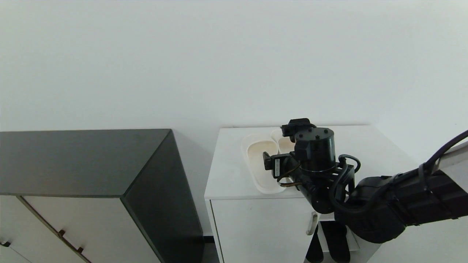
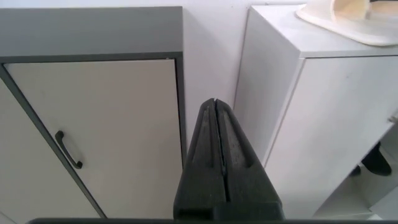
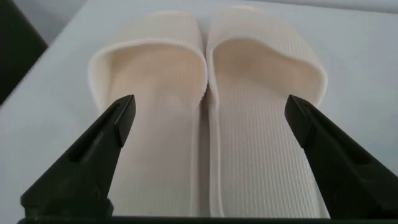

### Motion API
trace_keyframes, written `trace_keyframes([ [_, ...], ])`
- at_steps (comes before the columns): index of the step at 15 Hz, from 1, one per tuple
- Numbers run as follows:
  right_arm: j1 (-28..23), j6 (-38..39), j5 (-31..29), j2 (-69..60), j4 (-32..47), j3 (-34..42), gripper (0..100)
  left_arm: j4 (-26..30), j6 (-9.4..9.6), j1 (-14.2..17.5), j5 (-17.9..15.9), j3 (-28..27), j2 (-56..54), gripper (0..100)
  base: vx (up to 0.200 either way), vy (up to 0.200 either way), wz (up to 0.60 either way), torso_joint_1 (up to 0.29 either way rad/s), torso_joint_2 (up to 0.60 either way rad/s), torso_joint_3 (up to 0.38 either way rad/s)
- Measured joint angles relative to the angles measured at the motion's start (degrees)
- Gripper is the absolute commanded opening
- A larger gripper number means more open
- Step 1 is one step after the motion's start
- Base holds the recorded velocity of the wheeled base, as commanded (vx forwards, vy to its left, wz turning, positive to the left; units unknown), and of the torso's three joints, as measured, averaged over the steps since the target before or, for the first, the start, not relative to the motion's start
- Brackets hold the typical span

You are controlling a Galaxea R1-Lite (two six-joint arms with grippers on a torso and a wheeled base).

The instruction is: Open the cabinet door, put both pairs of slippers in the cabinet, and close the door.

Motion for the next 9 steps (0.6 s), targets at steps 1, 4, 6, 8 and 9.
trace_keyframes([
  [1,0.11,-0.01,0.46,0.39,-0.04,-0.06,100,-0.02,-0.02,0.02,-0.02,0.00,0.00,0,0.000,0.000,0.00,0.000,0.00,0.000],
  [4,-0.11,0.11,1.23,1.90,-0.11,-1.44,100,-0.02,0.00,0.02,0.00,0.00,0.00,0,0.000,0.000,0.00,0.000,0.00,0.000],
  [6,-1.24,0.11,2.11,3.89,-0.09,-3.61,100,-0.02,0.00,0.00,0.00,0.00,0.00,0,0.000,0.000,0.00,0.000,0.00,0.000],
  [8,-2.78,-0.06,3.23,6.39,0.02,-6.81,100,-0.02,-0.07,-0.04,0.00,0.00,0.00,0,0.000,0.000,0.00,0.000,0.00,0.000],
  [9,-3.44,-0.15,3.85,7.52,0.21,-8.30,100,-0.02,-0.07,-0.02,-0.02,0.00,0.00,0,0.000,0.000,0.00,0.000,0.00,0.000],
])
